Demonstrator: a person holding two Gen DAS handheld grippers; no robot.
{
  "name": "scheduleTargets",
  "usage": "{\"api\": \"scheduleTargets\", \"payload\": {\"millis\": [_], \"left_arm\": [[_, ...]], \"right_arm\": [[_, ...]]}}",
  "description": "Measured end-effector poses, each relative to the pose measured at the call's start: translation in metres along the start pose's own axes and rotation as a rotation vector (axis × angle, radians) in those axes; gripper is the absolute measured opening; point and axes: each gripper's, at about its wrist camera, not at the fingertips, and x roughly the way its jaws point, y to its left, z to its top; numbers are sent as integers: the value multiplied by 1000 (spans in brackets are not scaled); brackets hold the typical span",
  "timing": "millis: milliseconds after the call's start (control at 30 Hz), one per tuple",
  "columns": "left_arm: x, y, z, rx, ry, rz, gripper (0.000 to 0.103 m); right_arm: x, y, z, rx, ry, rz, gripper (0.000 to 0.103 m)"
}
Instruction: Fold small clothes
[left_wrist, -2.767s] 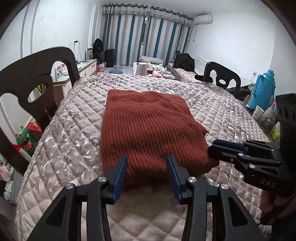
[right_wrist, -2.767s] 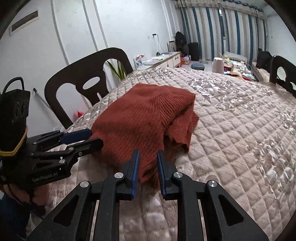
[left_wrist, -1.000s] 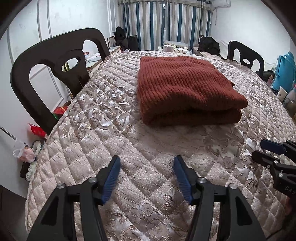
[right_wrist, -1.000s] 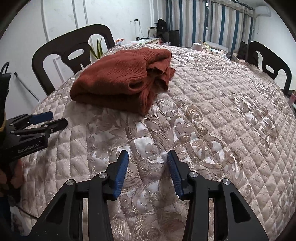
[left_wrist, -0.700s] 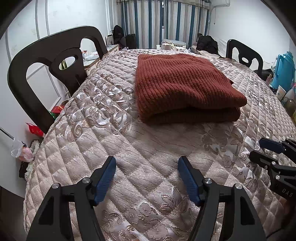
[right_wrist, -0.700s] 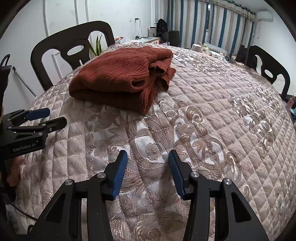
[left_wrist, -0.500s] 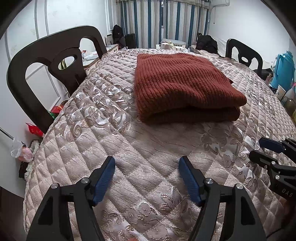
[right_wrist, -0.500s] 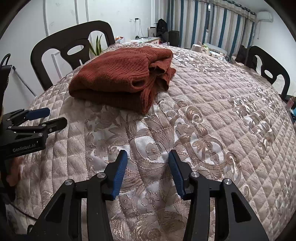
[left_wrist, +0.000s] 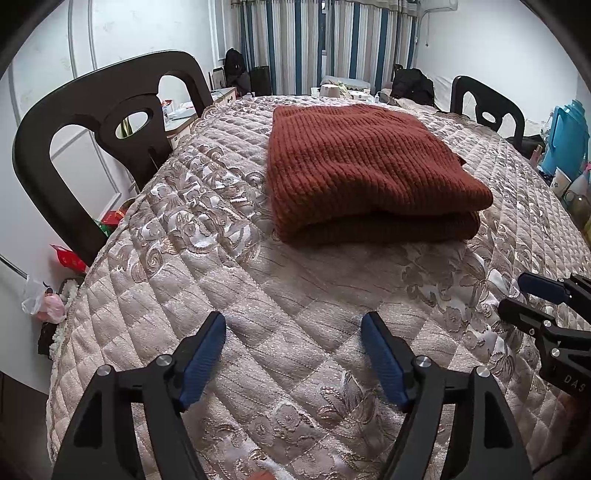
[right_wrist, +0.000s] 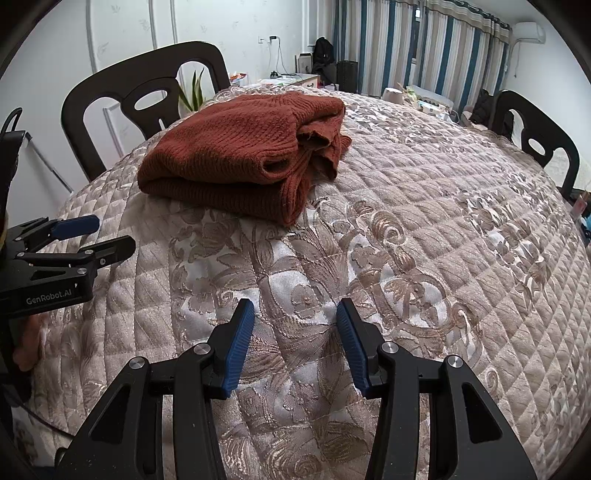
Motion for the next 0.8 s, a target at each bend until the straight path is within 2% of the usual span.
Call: {"api": "scheduleTargets", "payload": {"millis": [800], "left_arm": [[0,-1,0,3,1,4,79]], "right_arm": [[0,0,0,-5,1,-5,48]]}}
